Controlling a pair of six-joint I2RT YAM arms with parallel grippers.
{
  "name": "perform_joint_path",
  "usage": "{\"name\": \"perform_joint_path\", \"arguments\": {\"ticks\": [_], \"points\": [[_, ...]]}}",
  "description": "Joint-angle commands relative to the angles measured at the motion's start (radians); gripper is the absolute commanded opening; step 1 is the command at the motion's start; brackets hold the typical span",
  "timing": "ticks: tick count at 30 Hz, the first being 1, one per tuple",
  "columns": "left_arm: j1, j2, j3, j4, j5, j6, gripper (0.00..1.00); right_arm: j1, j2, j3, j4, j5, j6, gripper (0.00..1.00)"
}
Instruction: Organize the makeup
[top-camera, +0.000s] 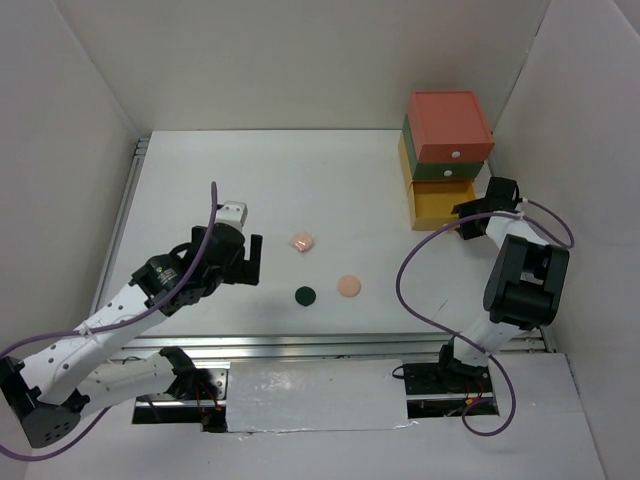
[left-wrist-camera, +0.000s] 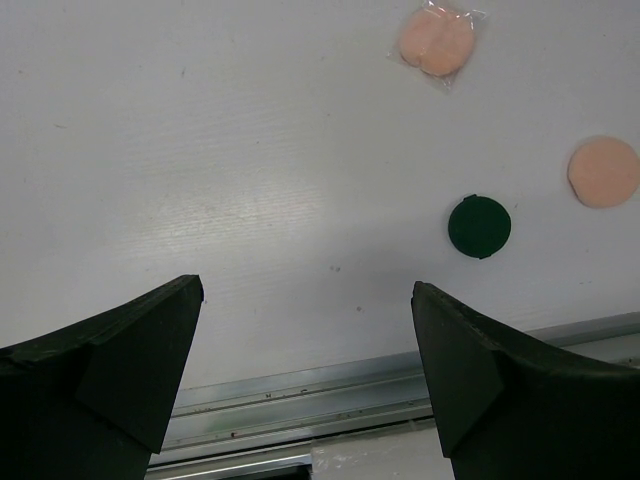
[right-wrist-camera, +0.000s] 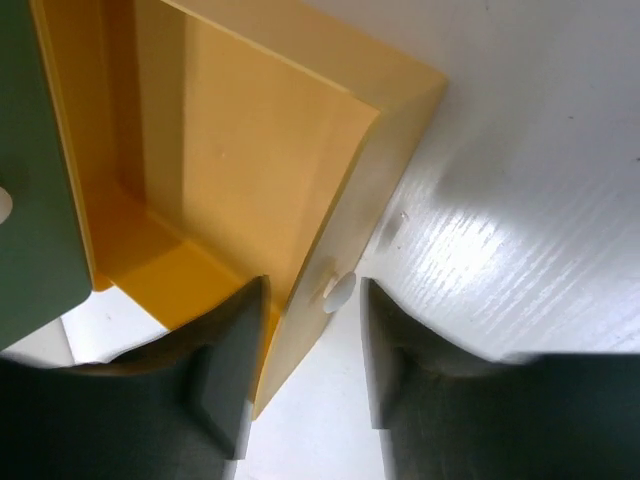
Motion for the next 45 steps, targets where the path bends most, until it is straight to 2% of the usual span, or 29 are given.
{"name": "perform_joint_path", "arguments": {"ticks": [1,3,5,8,11,15,16,18,19,21,22,25,28,33,37,42,45], "points": [[-0.015,-0.013,-0.009,0.022,-0.001,0.005,0.99,-0.003,-0.052,0.038,-0.059,0.033,-0.027,0.61],[-0.024,-0.013,-0.009,0.019,-0.007,0.002,0.99,-0.003,-0.09,0.035,-0.054,0.021,-0.033,0.7],[-0.027,-0.008,-0.007,0.017,-0.012,0.0,0.99,-0.001,-0.125,0.021,-0.01,-0.003,-0.047,0.73],[-0.027,-0.002,-0.001,0.011,-0.027,-0.006,0.99,0.011,-0.194,0.016,0.007,-0.042,-0.082,0.75],[-0.027,-0.002,0.002,-0.001,-0.074,-0.038,0.99,0.081,-0.29,0.01,-0.002,-0.025,-0.154,0.75],[-0.007,0.021,0.02,-0.058,-0.188,-0.127,0.99,0.313,-0.394,0.018,-0.068,0.049,-0.315,0.75],[0.002,0.039,0.033,-0.093,-0.203,-0.144,0.99,0.444,-0.393,0.025,-0.127,0.074,-0.345,0.75],[0.033,0.053,0.039,-0.109,-0.223,-0.178,0.99,0.575,-0.362,0.051,-0.23,0.116,-0.413,0.77],[0.042,0.053,0.04,-0.11,-0.222,-0.182,0.99,0.712,-0.341,0.065,-0.267,0.201,-0.424,0.77],[0.071,0.052,0.039,-0.1,-0.194,-0.173,0.99,0.845,-0.269,0.104,-0.373,0.294,-0.438,0.78],[0.08,0.05,0.037,-0.087,-0.19,-0.169,0.99,0.966,-0.242,0.116,-0.405,0.414,-0.41,0.78],[0.094,0.052,0.036,-0.09,-0.193,-0.156,0.99,1.121,-0.157,0.153,-0.499,0.513,-0.348,0.77],[0.094,0.055,0.033,-0.089,-0.182,-0.144,0.99,1.172,-0.103,0.16,-0.531,0.556,-0.312,0.76],[0.093,0.058,0.024,-0.069,-0.15,-0.117,0.99,1.188,-0.1,0.101,-0.472,0.507,-0.312,0.69],[0.093,0.064,0.022,-0.058,-0.122,-0.098,0.99,1.188,-0.083,0.056,-0.413,0.48,-0.343,0.68],[0.094,0.075,0.02,-0.052,-0.111,-0.09,0.99,1.174,0.008,0.091,-0.377,0.451,-0.366,0.68],[0.093,0.069,0.019,-0.049,-0.107,-0.087,1.0,1.145,0.061,0.09,-0.334,0.422,-0.375,0.63]]}}
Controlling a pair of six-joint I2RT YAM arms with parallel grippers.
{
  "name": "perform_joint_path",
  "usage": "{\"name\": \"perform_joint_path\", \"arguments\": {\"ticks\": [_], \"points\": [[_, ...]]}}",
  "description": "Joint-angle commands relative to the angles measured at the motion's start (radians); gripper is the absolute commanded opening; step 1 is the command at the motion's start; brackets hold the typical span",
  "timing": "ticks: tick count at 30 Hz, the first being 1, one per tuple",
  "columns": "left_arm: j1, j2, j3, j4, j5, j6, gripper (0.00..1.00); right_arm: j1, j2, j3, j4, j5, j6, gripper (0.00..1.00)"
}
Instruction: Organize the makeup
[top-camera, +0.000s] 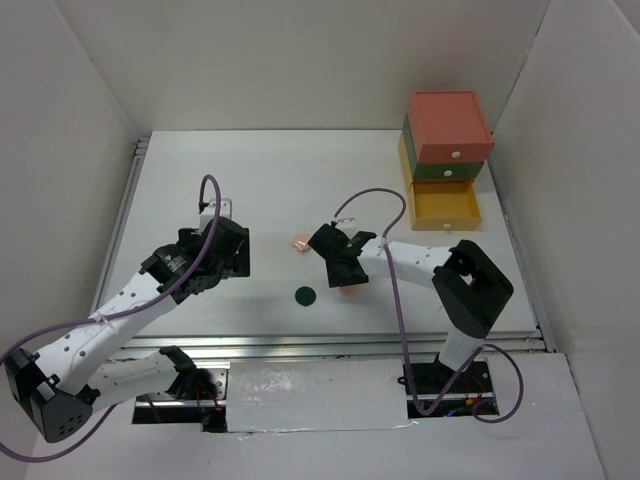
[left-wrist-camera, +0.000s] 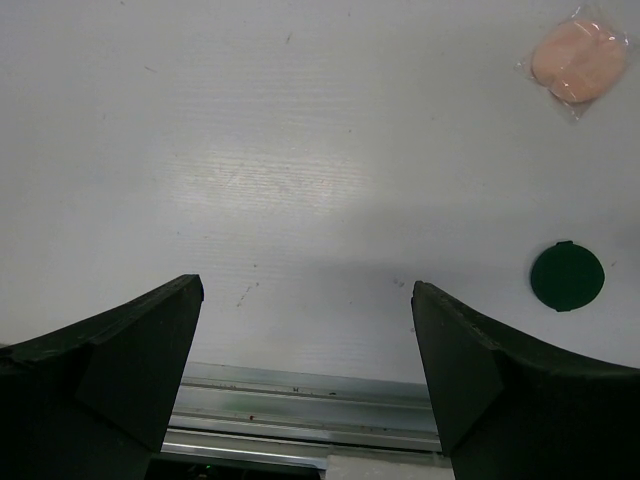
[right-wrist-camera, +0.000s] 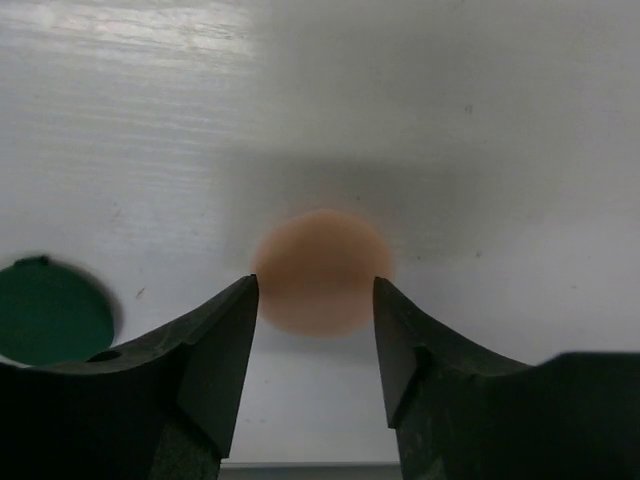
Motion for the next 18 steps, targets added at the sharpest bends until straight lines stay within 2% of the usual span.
{"name": "perform_joint_path", "arguments": {"ticks": [1,3,6,7,11,15,18], "points": [[0.002,-0.008,0.016,0.03,0.009,0.021,1.0,-0.04,0.06,0.023,0.072,-0.034,-0.018,0.55],[0.002,-0.009,0.013,0.034,0.012,0.024,0.99,-0.051,0.071,0.011,0.079,-0.049,-0.012,0.5],[0.0,-0.002,0.011,0.039,0.02,0.028,0.99,-0.051,0.056,-0.026,0.111,-0.074,-0.004,0.32],[0.0,0.006,0.011,0.039,0.02,0.03,0.99,-0.049,0.045,-0.031,0.117,-0.068,-0.001,0.0],[0.0,0.021,0.016,0.034,0.02,0.031,0.99,-0.054,0.013,-0.019,0.114,-0.037,0.017,0.0],[-0.001,0.011,0.014,0.031,0.015,0.028,0.99,-0.104,-0.091,0.047,0.08,-0.002,-0.004,0.0],[-0.006,-0.014,0.016,0.028,0.014,0.027,0.99,-0.26,-0.143,0.13,0.046,-0.003,-0.046,0.0]]}}
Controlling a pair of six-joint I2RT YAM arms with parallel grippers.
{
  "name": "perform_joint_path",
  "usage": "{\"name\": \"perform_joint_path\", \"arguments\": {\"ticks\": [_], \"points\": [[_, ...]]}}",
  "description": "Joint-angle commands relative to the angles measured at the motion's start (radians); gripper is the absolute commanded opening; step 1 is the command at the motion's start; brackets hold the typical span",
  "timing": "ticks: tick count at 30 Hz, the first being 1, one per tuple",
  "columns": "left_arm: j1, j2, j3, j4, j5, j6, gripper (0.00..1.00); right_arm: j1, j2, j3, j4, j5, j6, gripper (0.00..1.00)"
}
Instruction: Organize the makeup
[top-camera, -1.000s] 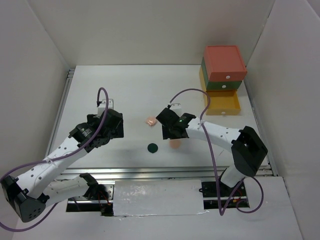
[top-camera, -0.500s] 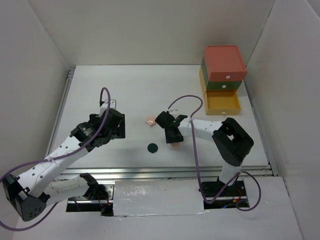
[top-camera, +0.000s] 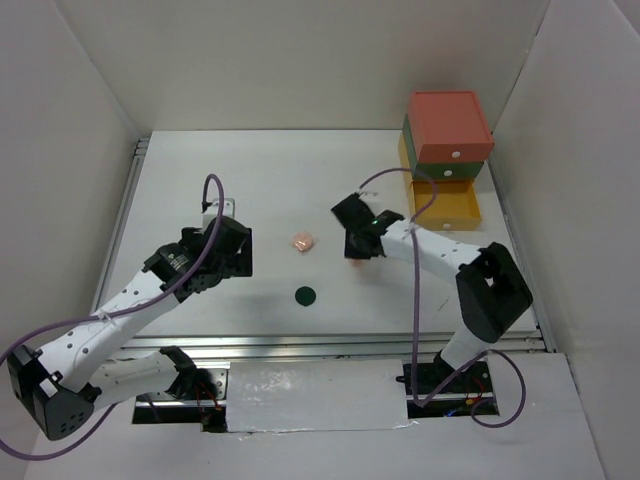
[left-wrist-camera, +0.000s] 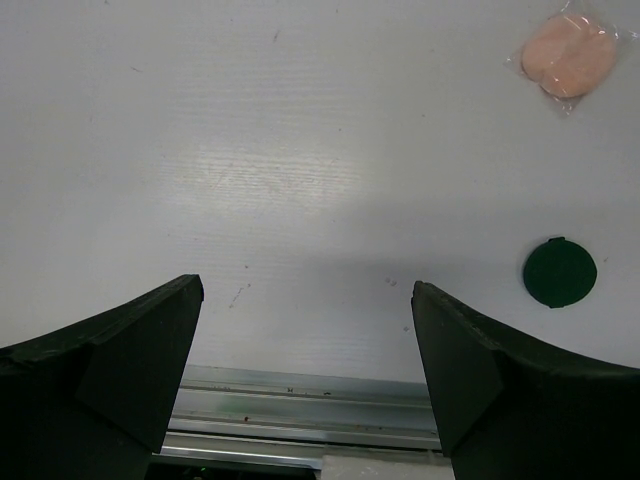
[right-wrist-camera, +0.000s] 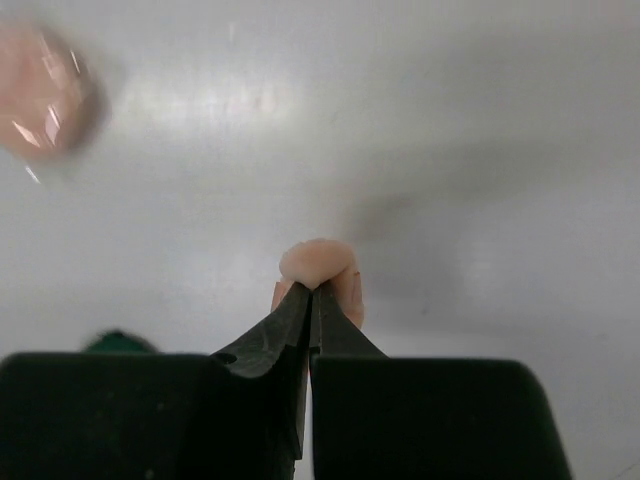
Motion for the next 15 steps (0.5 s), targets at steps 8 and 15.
{"name": "perform_joint_path", "arguments": {"ticks": [8,15], "points": [[-0.053,-0.158,0.011,0.013,-0.024,0.008,0.99,-0.5,0.025,0.365,-0.065,0.145,-0.094,0.0],[-0.12,-0.19,0.014,-0.001,-0.047,-0.005,0.99,-0.638,0.106,0.406,-0.031,0.097,-0.088,0.54]]}}
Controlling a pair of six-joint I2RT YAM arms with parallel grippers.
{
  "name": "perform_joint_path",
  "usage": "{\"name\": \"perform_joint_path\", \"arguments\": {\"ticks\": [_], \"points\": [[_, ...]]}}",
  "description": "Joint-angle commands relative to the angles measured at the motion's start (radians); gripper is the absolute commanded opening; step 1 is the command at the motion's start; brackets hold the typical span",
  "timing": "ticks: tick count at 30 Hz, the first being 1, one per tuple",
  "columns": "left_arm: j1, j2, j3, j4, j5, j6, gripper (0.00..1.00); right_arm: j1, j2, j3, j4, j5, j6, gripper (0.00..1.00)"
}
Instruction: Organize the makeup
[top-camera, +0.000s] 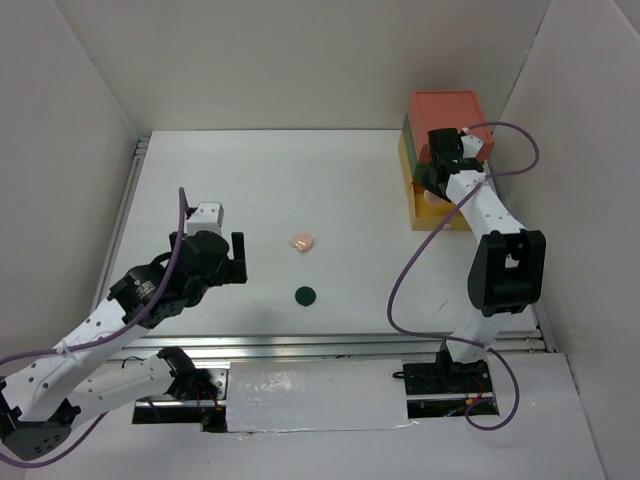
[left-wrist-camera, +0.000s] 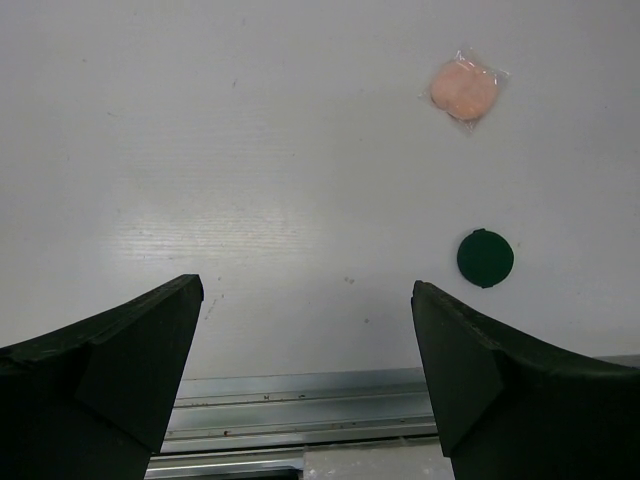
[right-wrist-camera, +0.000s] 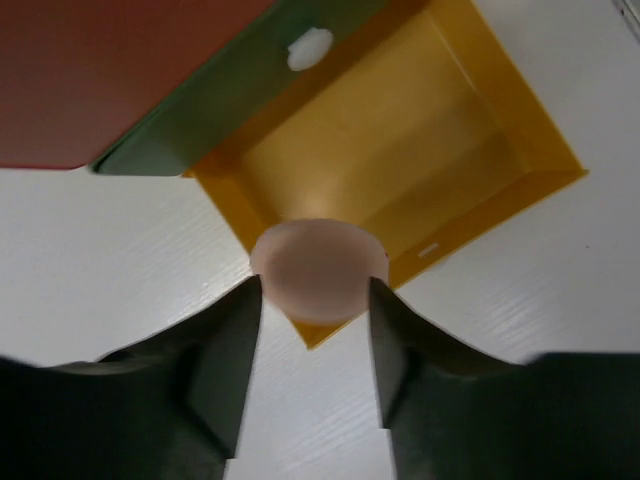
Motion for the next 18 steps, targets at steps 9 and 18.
{"name": "perform_joint_path", "arguments": {"ticks": [9,18], "points": [[-0.027,0.023,0.027,-0.039,-0.071,-0.038,0.99,0.126,-0.041,0.054,0.023,-0.08,-0.059,0.73],[-0.022,-0.018,0.056,-0.166,-0.312,-0.22,0.99,0.709,0.038,-0.072,0.057,-0.168,-0.032,0.75]]}}
